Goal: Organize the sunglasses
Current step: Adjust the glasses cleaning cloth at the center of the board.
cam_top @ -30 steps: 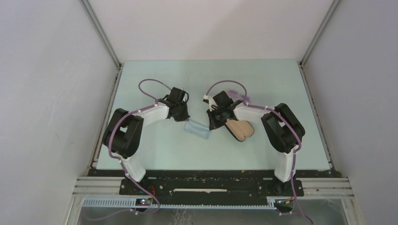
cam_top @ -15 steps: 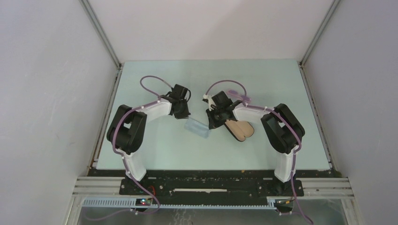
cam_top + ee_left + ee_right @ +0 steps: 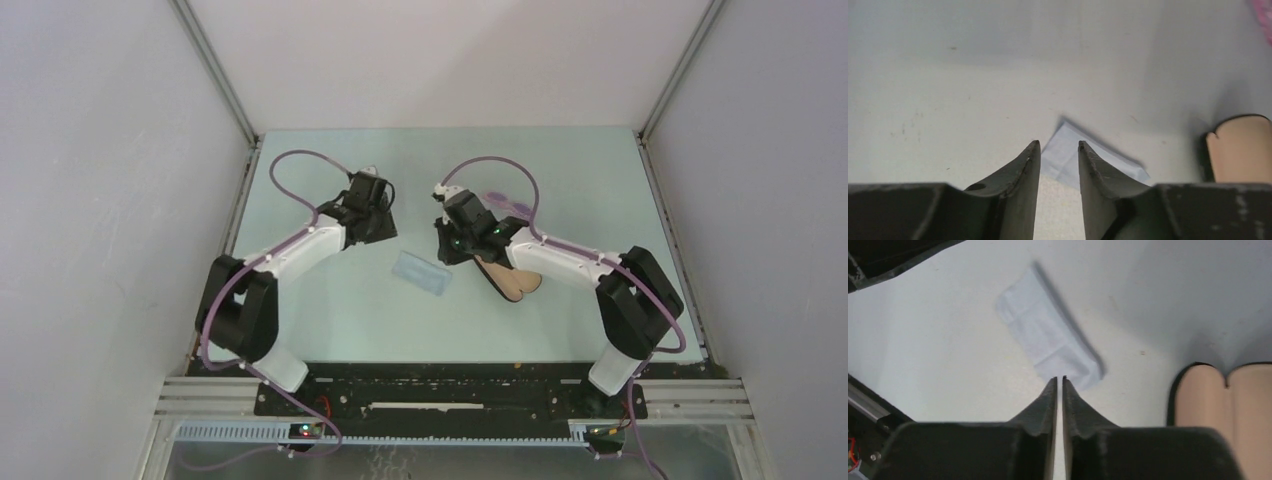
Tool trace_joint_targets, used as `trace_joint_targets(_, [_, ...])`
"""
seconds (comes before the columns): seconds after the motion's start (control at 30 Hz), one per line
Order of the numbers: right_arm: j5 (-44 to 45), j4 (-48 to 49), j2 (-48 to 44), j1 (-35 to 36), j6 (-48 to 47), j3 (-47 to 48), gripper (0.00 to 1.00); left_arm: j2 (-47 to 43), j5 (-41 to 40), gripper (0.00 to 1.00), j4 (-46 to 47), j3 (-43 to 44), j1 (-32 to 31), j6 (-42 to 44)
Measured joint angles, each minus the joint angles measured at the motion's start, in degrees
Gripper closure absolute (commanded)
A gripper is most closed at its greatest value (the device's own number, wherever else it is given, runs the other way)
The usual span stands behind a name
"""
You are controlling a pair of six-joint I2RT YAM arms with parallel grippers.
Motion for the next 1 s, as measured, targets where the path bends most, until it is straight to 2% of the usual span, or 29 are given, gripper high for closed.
trace_joint_targets(0.03, [0.8, 0.3, -0.2, 1.0, 1.0, 0.0, 1.0, -1.6, 1.0, 0.7, 1.0, -0.8, 0.0, -0.4])
trace_joint_targets(0.2, [2.0, 2.6, 0.7, 5.2, 7.4, -0.4, 1.0, -3.7, 8.4, 0.72, 6.0, -5.1, -0.1, -2.1])
trace_joint_targets(0.37, [0.4, 5.7, 3.8, 3.1, 11.5, -2.0, 1.0, 0.2, 14.3, 0.72, 9.6, -6.8, -0.1, -4.3])
trace_joint_targets(0.67, [-0.1, 7.6, 8.9, -0.2, 14.7, -6.0, 1.0, 11.1, 14.7, 0.76, 11.8, -4.0, -0.1, -4.5])
trace_joint_targets(1.0, [0.5, 7.7, 7.1, -1.3, 14.2, -7.3, 1.0, 10.7, 12.6, 0.75, 10.3, -2.5, -0.2, -4.3])
